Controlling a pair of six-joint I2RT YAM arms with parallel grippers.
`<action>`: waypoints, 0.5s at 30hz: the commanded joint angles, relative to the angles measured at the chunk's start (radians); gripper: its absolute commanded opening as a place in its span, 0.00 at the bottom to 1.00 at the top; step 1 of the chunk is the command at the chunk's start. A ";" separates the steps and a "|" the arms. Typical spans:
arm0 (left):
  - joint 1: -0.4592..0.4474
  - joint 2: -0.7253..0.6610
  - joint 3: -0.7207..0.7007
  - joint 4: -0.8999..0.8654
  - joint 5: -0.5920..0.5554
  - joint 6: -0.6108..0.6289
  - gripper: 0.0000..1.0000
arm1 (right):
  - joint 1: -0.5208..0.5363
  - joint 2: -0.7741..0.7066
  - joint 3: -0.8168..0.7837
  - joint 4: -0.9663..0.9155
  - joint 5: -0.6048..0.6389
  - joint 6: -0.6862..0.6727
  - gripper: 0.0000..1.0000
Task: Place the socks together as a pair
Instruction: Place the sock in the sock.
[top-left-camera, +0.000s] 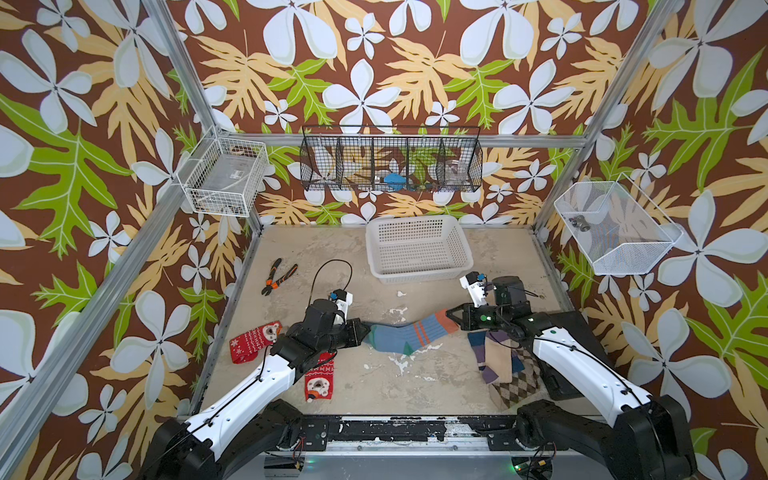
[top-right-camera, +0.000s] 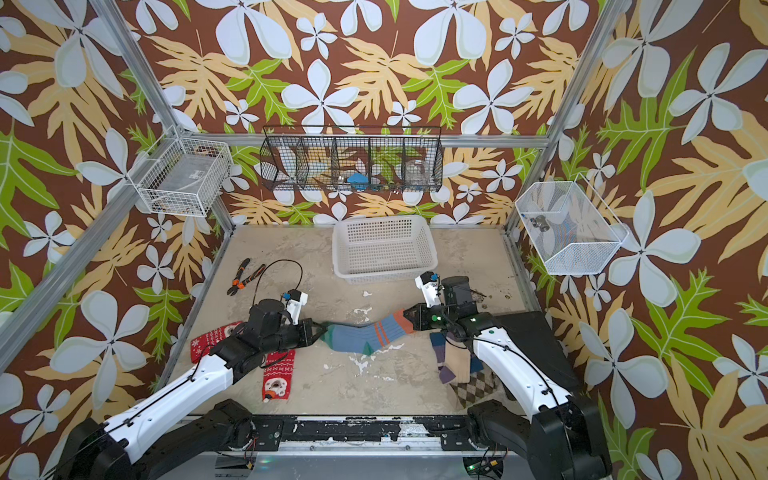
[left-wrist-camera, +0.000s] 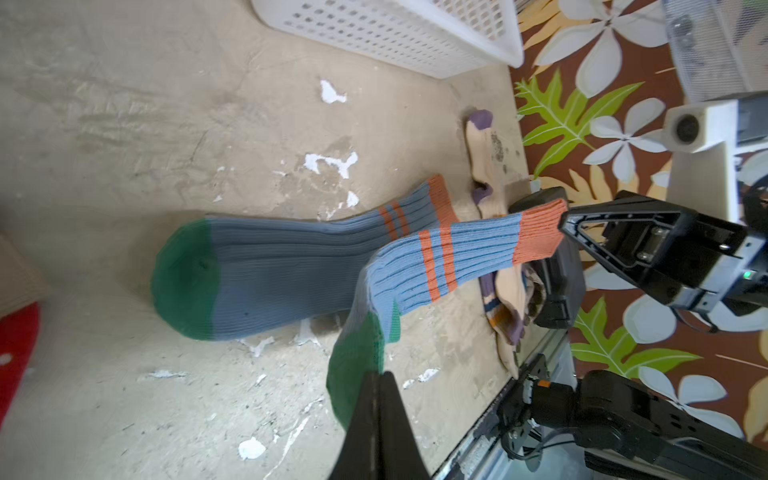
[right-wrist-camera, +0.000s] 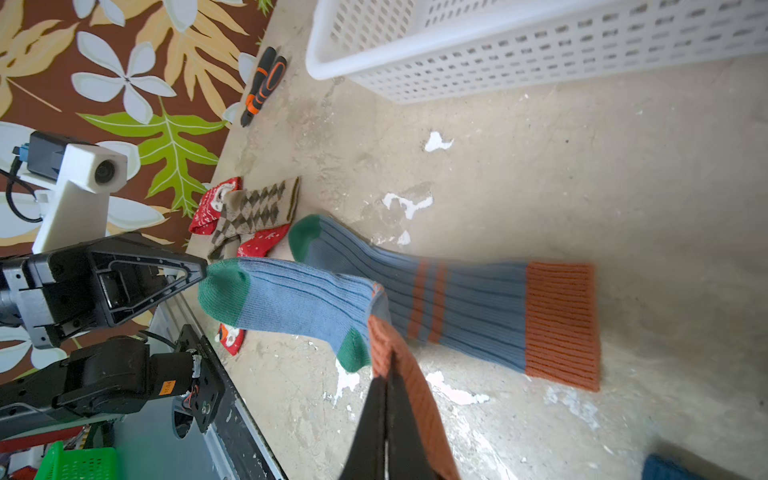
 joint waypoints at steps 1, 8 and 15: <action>0.008 0.063 0.004 0.089 -0.093 0.050 0.00 | 0.002 0.037 -0.001 0.071 0.057 0.001 0.00; 0.013 0.182 0.091 0.134 -0.116 0.082 0.00 | 0.000 0.087 0.053 0.066 0.066 -0.008 0.00; 0.038 0.240 0.088 0.118 -0.155 0.118 0.02 | -0.020 0.167 0.059 0.095 0.087 -0.020 0.00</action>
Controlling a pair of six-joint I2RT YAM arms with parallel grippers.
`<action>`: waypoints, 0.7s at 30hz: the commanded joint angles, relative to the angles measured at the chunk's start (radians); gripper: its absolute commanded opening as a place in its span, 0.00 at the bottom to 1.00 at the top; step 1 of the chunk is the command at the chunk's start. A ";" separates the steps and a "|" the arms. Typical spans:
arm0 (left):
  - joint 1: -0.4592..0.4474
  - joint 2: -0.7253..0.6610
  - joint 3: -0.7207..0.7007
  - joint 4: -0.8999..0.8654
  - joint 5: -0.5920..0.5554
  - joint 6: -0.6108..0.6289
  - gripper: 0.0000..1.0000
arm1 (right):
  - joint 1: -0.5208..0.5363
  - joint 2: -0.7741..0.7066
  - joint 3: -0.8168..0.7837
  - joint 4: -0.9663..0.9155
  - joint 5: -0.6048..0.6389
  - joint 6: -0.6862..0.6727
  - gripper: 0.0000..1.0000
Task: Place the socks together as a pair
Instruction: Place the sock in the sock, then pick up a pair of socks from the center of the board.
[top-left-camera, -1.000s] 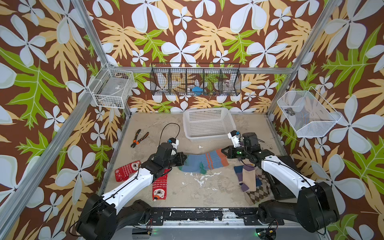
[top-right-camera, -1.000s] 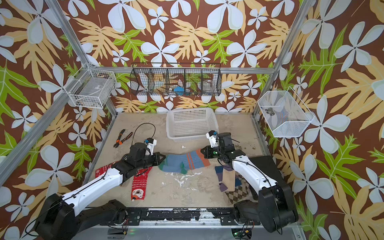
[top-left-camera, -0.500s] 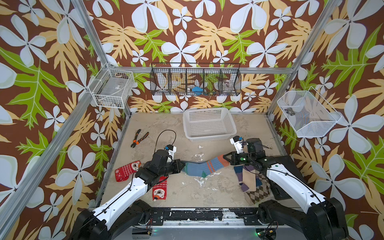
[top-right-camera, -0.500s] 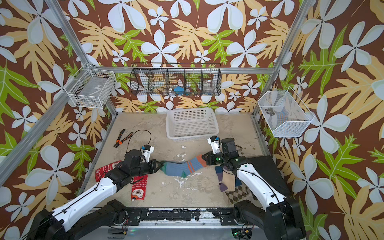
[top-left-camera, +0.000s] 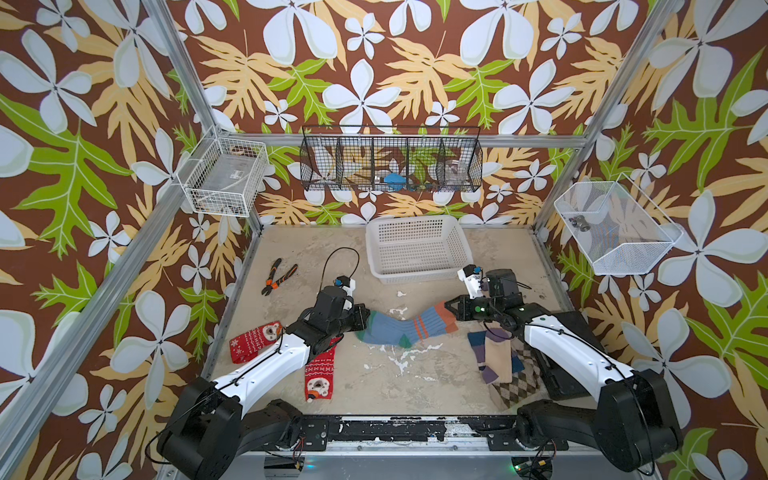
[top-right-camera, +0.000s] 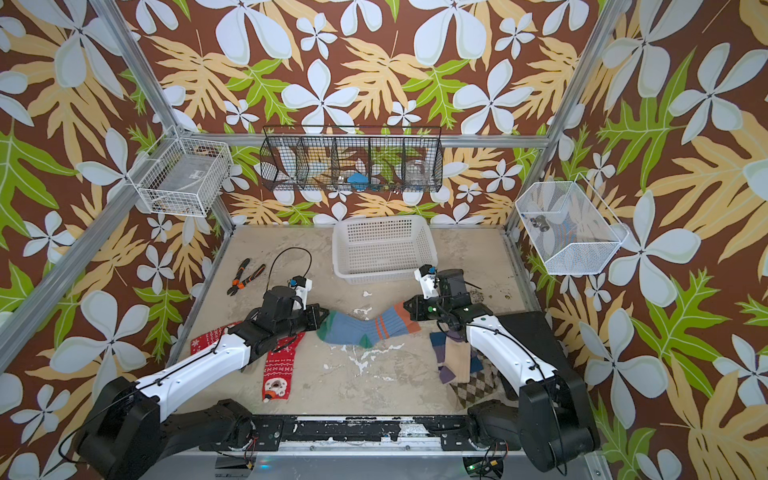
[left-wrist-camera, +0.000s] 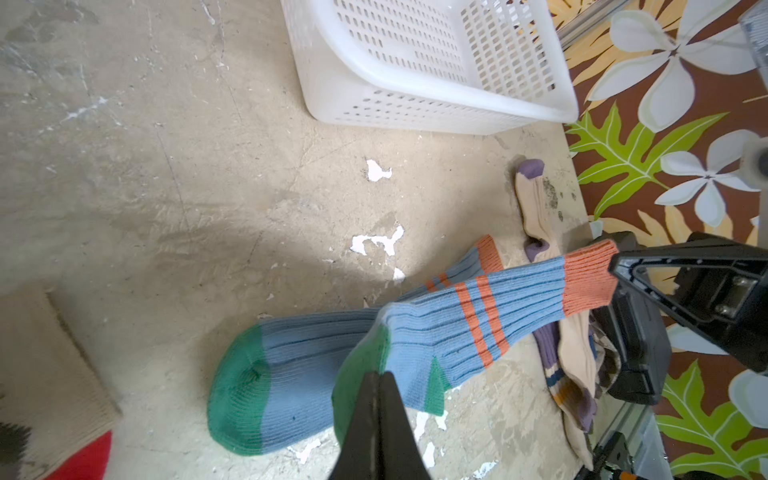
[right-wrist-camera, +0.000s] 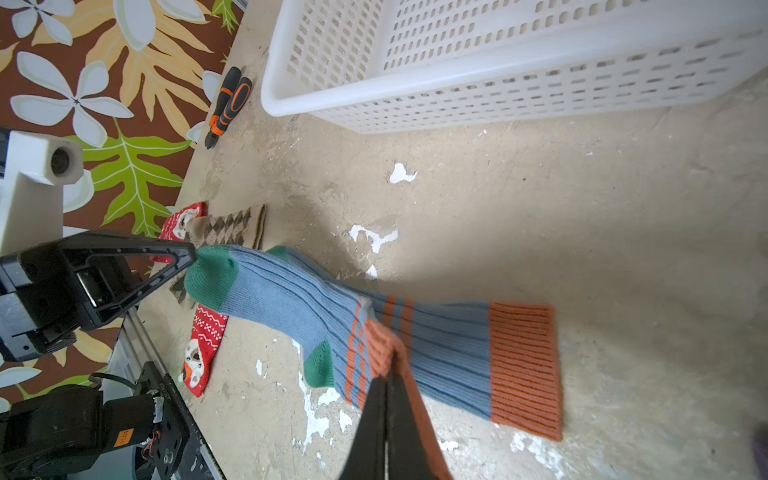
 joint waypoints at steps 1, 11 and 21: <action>0.018 0.043 -0.020 0.014 -0.017 0.028 0.07 | -0.009 0.059 -0.011 0.036 0.038 -0.016 0.00; 0.020 0.074 -0.087 0.051 -0.043 0.031 0.81 | -0.013 0.047 -0.124 0.120 0.244 -0.011 0.52; 0.020 0.105 -0.176 0.128 -0.020 0.019 0.69 | -0.013 0.120 -0.161 0.132 0.188 -0.016 0.62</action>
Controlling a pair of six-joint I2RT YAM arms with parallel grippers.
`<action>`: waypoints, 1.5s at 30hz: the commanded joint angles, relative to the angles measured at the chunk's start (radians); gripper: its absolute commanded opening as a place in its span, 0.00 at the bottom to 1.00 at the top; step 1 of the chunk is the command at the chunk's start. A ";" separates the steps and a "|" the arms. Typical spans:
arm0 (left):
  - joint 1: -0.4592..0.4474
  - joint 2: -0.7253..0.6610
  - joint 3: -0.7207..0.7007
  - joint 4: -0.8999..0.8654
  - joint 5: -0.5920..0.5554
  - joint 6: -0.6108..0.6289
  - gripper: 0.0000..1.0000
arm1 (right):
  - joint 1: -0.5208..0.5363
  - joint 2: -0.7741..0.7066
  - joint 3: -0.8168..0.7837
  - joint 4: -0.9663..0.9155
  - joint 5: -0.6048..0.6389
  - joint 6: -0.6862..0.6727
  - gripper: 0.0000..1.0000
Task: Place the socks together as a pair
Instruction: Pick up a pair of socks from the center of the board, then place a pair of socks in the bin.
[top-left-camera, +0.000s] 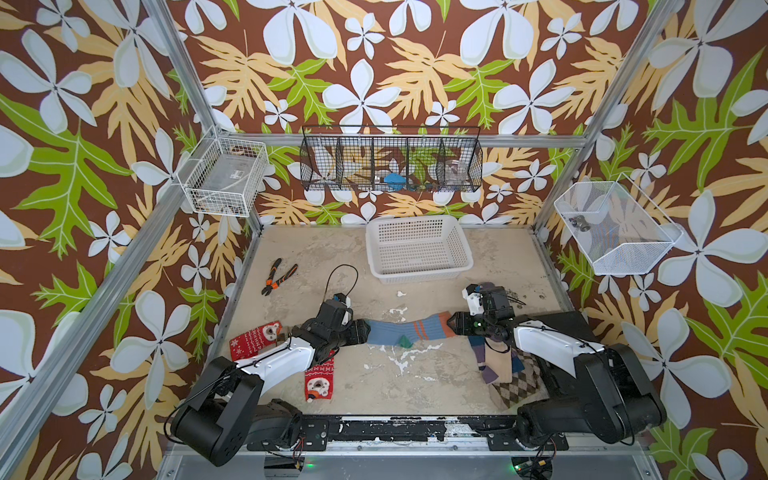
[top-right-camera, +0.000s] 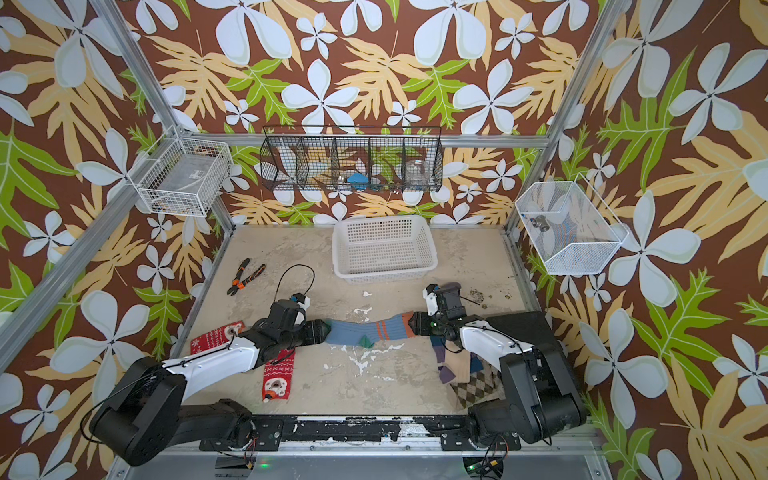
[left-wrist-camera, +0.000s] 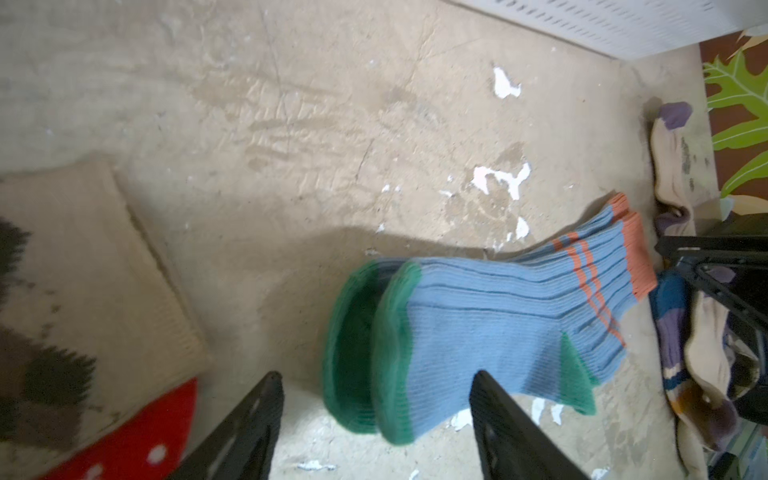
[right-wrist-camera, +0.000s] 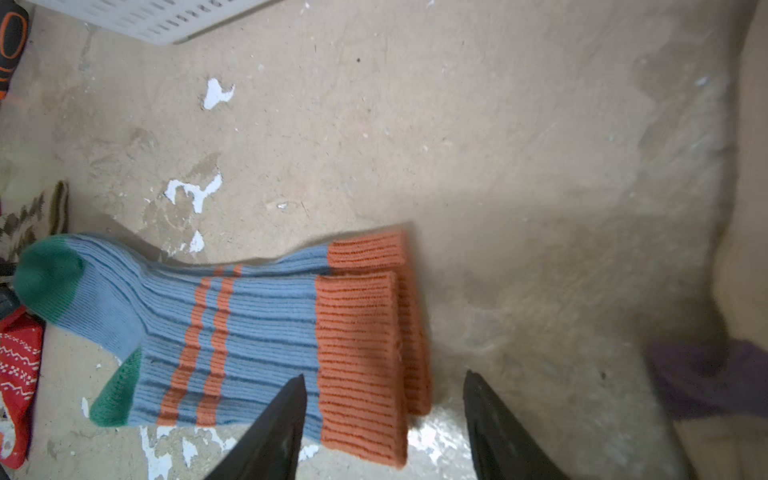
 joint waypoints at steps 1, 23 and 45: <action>0.002 0.009 -0.030 0.066 0.015 -0.005 0.66 | 0.001 0.023 0.011 0.022 -0.015 -0.003 0.62; 0.002 -0.017 0.358 -0.003 0.062 -0.005 0.00 | -0.009 -0.069 0.371 -0.119 -0.183 0.011 0.00; 0.045 0.675 1.072 -0.080 0.044 0.004 0.00 | -0.139 0.599 1.152 -0.403 -0.219 -0.138 0.00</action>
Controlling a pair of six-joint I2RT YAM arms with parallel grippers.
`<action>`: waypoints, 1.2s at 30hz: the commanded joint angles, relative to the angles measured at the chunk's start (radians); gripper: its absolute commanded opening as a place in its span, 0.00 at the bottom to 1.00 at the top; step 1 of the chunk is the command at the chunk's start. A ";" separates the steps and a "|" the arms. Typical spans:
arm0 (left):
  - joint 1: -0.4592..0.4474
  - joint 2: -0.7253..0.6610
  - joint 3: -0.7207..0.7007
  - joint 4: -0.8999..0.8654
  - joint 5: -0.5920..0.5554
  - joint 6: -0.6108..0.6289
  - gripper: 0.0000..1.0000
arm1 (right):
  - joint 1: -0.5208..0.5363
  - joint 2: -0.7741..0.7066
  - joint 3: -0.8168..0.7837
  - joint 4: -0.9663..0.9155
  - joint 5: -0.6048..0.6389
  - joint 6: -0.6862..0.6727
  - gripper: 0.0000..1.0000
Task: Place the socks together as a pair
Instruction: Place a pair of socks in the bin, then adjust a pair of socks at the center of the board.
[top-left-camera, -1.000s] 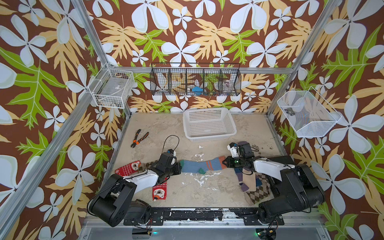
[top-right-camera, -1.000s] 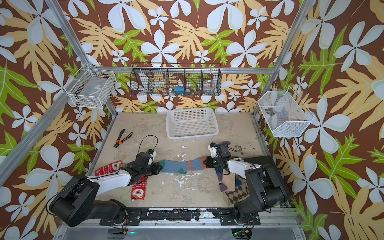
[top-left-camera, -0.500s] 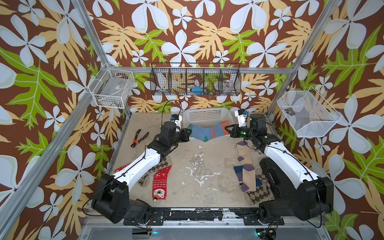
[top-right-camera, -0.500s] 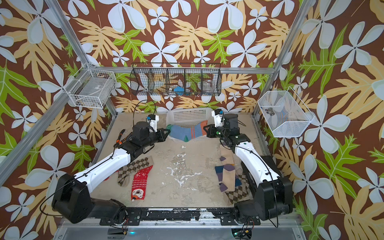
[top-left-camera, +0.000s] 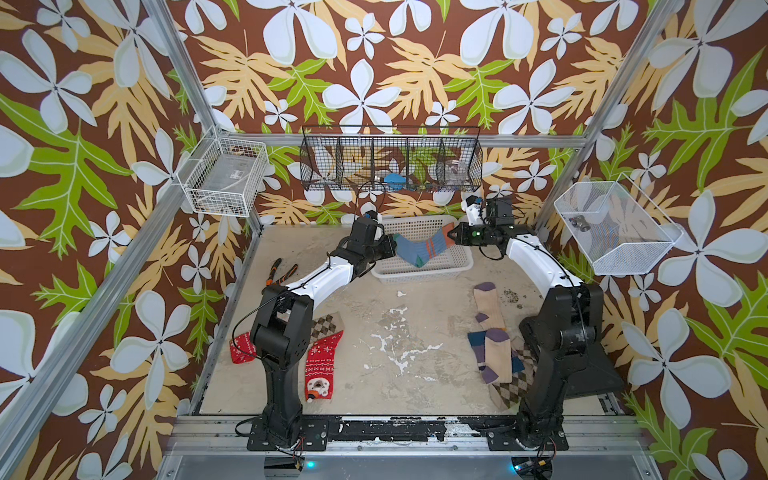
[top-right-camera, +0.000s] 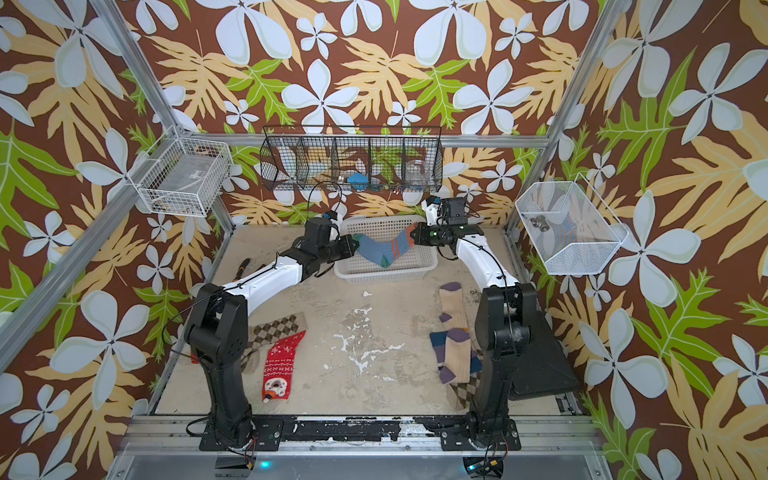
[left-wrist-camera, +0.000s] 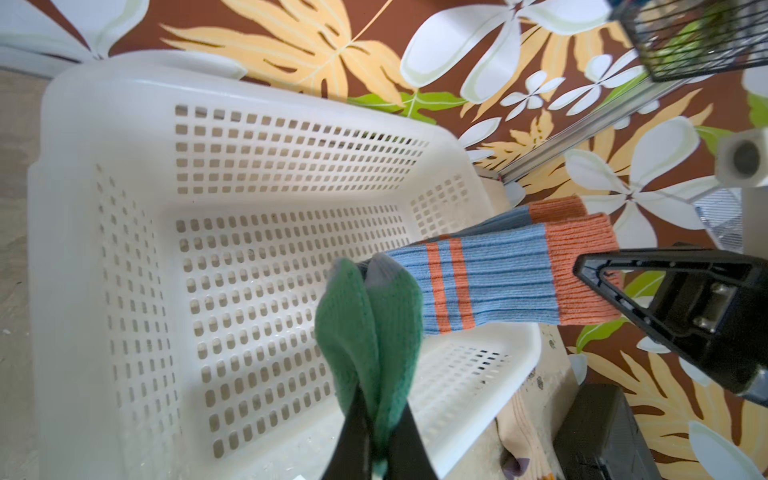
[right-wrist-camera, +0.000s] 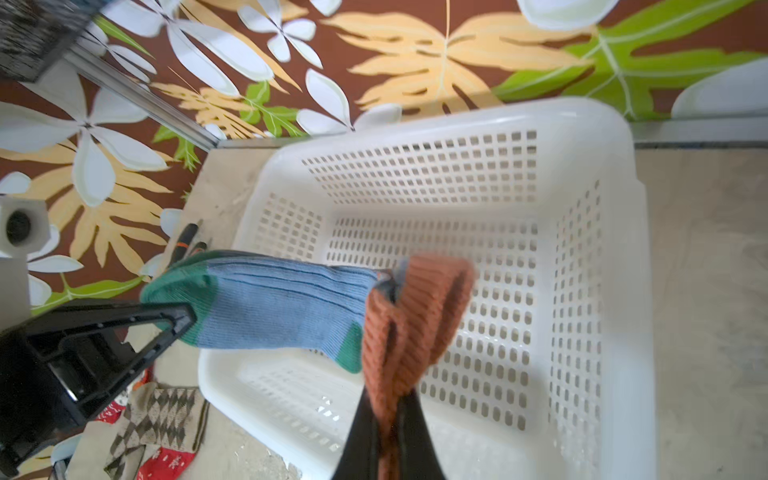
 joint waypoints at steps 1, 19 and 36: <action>0.018 0.040 0.029 -0.026 -0.013 0.009 0.00 | 0.001 0.037 0.015 -0.043 -0.019 -0.033 0.00; 0.036 0.024 0.145 -0.139 -0.072 0.058 0.42 | -0.016 -0.030 0.105 -0.085 0.134 -0.036 0.56; -0.177 -0.605 -0.804 0.308 -0.135 -0.047 0.41 | -0.287 -0.403 -0.772 0.357 0.239 0.131 0.56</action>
